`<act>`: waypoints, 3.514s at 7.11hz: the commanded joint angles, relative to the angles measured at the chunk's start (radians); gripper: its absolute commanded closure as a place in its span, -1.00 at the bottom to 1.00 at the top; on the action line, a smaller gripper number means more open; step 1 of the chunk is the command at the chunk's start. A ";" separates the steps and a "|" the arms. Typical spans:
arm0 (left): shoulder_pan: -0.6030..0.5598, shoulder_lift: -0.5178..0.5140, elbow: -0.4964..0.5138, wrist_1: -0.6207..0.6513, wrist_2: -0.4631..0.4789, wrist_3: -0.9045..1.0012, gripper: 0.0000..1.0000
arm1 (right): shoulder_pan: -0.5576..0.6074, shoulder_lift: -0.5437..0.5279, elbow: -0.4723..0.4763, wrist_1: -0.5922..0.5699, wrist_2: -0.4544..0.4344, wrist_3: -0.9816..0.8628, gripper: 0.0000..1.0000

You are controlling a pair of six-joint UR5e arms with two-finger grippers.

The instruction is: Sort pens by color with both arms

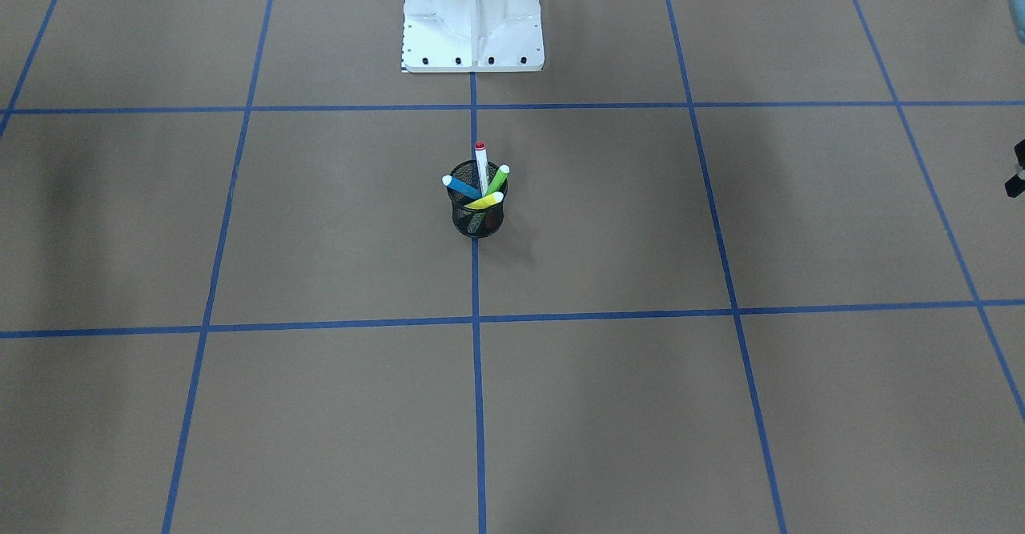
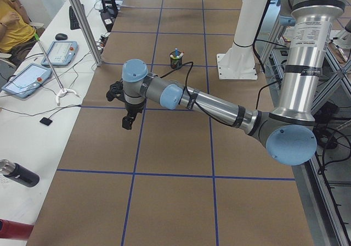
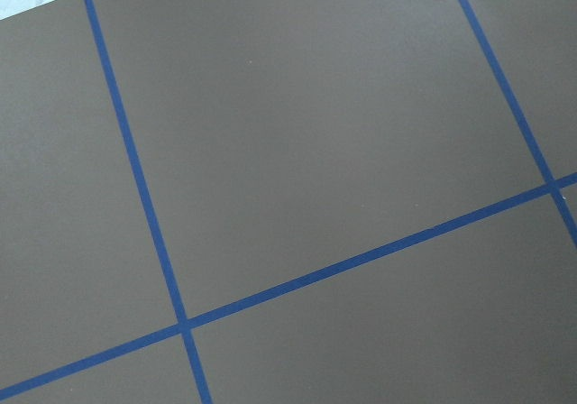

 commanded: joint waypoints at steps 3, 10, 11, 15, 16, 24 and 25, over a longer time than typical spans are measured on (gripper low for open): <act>0.110 -0.064 0.005 -0.008 0.002 -0.132 -1.00 | -0.266 0.241 0.037 0.001 -0.022 0.463 -0.98; 0.183 -0.112 0.006 -0.008 0.005 -0.238 -1.00 | -0.630 0.361 -0.070 0.373 -0.278 0.704 -0.97; 0.185 -0.113 0.005 -0.008 0.005 -0.240 -1.00 | -0.661 0.380 -0.106 0.441 -0.291 0.750 -0.95; 0.194 -0.114 0.006 -0.008 0.005 -0.240 -1.00 | -0.768 0.429 -0.149 0.466 -0.413 0.792 -0.43; 0.194 -0.115 0.006 -0.008 0.005 -0.240 -1.00 | -0.770 0.473 -0.196 0.466 -0.416 0.792 -0.40; 0.197 -0.114 0.009 -0.008 0.005 -0.240 -1.00 | -0.804 0.472 -0.200 0.423 -0.420 0.795 0.28; 0.197 -0.115 0.009 -0.008 0.005 -0.240 -1.00 | -0.804 0.464 -0.194 0.423 -0.419 0.796 0.54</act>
